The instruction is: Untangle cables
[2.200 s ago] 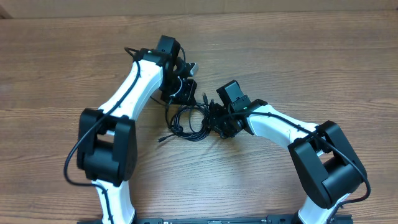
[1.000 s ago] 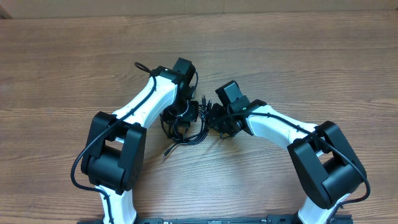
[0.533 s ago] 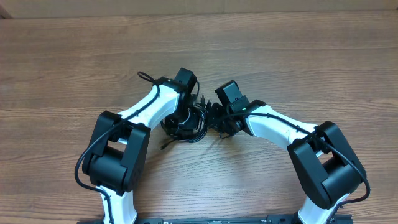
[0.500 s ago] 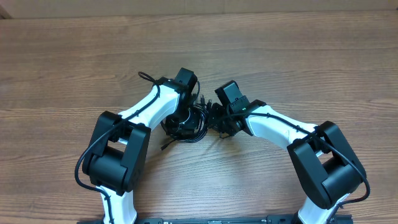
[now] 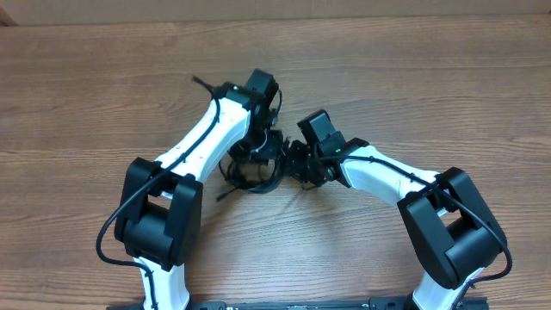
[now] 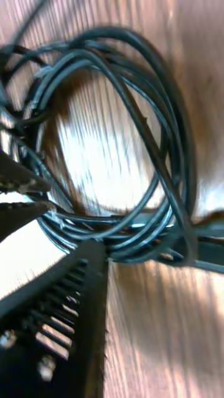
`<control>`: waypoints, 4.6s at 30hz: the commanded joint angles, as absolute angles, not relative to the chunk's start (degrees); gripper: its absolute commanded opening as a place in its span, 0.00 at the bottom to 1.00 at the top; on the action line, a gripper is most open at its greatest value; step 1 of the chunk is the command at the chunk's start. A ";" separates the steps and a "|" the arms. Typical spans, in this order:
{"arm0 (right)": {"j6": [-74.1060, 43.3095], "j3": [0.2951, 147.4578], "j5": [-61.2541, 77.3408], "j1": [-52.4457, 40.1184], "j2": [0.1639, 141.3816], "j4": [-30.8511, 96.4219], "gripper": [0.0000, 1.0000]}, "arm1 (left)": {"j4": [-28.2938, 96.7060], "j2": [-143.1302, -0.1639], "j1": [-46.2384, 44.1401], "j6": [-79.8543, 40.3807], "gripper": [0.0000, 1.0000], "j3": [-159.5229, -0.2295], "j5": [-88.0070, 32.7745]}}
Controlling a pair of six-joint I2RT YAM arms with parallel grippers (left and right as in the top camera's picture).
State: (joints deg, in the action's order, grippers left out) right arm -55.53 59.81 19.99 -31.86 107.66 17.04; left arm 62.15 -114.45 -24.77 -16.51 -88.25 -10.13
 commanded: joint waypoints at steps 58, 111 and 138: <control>-32.73 60.31 41.30 -34.96 108.14 19.40 0.42 | 57.52 -113.89 -2.50 -14.13 0.06 -78.52 -32.82; -46.24 60.40 54.30 -30.37 108.14 20.49 0.39 | 59.33 -113.86 -11.68 -27.62 0.04 -90.87 -18.28; -63.00 60.40 49.54 -23.35 108.14 1.52 0.10 | 65.36 -113.89 -12.78 -10.22 0.04 -90.85 -39.11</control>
State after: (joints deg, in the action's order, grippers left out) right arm -61.04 59.83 53.71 -24.14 107.66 1.54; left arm 64.84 -114.45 -12.38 -15.55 -90.02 -33.12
